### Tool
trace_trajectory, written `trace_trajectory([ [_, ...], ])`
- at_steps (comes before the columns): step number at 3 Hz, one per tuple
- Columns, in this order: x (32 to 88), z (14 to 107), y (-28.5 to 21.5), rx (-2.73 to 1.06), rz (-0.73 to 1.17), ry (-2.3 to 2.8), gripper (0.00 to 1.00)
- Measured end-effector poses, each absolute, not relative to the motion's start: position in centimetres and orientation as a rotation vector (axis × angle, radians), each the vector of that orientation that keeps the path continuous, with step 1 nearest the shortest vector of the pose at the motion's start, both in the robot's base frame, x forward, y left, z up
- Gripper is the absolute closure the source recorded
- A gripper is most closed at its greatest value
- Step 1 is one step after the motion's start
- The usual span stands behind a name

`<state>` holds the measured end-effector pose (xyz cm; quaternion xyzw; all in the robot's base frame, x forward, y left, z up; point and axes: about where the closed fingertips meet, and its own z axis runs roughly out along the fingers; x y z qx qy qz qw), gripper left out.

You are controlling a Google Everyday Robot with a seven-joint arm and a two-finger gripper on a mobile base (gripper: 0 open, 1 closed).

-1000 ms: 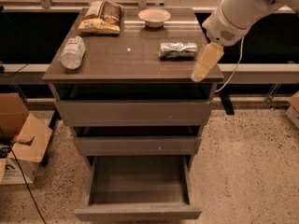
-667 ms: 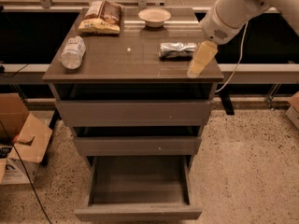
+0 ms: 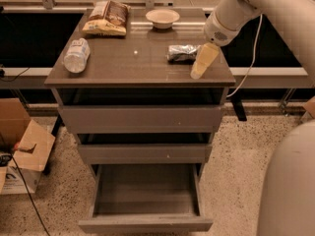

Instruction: Place redbull can into bottom drawer

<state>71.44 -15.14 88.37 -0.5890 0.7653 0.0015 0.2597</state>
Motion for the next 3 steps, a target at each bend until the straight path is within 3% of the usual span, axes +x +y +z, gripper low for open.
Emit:
trace_trajectory([
  [3,75.6,84.2,-15.5,-1.618,0.029,2.135,0.0],
])
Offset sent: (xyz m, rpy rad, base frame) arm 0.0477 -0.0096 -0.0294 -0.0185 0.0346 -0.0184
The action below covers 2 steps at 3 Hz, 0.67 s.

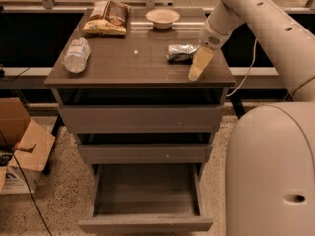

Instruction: Place redbull can into bottom drawer

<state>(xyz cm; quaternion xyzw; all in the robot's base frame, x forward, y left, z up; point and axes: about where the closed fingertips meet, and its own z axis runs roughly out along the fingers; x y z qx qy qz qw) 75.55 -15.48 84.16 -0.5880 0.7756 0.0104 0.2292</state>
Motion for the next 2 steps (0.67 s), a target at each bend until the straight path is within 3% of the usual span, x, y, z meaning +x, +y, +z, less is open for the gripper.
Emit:
trace_trajectory([
  [1,76.11,83.0,-15.48,-1.645,0.02,2.16,0.0],
  [2,76.22,83.64,-14.57,-1.673,0.018,2.134,0.19],
])
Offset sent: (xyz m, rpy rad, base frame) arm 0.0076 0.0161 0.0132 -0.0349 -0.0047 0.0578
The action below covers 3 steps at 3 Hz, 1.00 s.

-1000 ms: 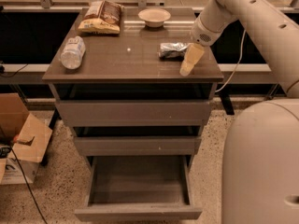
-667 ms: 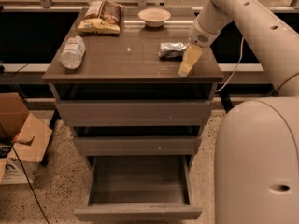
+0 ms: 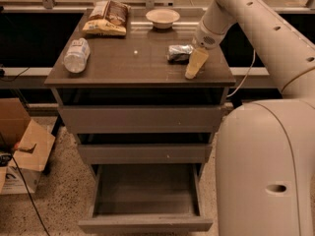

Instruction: Place redbull can into bottom drawer

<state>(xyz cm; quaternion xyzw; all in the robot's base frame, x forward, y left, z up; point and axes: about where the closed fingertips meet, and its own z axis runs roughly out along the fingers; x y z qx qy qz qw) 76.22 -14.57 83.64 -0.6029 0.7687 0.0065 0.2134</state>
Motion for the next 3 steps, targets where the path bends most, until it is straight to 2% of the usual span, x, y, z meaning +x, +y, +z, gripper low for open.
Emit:
trace_trajectory([
  [3,75.38,83.64,-13.2,-1.706,0.069,2.121,0.89],
])
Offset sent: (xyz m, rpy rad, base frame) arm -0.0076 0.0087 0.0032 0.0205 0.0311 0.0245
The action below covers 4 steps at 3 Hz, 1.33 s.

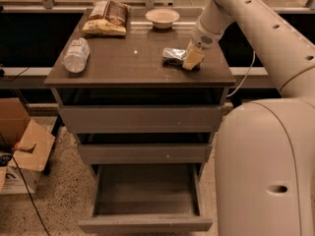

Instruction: Place redbull can into bottom drawer

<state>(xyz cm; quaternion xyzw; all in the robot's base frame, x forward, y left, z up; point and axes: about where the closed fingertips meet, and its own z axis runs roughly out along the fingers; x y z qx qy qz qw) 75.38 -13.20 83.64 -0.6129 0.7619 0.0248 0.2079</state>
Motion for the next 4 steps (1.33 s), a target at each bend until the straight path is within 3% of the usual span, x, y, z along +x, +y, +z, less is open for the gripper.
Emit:
trace_trajectory([
  [1,74.1,86.5,-12.7,-1.722,0.041,2.084,1.0],
  [3,67.0,94.6,-13.9,-1.735,-0.038,1.941,1.0],
  [4,60.2,95.2,-14.5,-1.697,-0.002,1.917,1.0],
])
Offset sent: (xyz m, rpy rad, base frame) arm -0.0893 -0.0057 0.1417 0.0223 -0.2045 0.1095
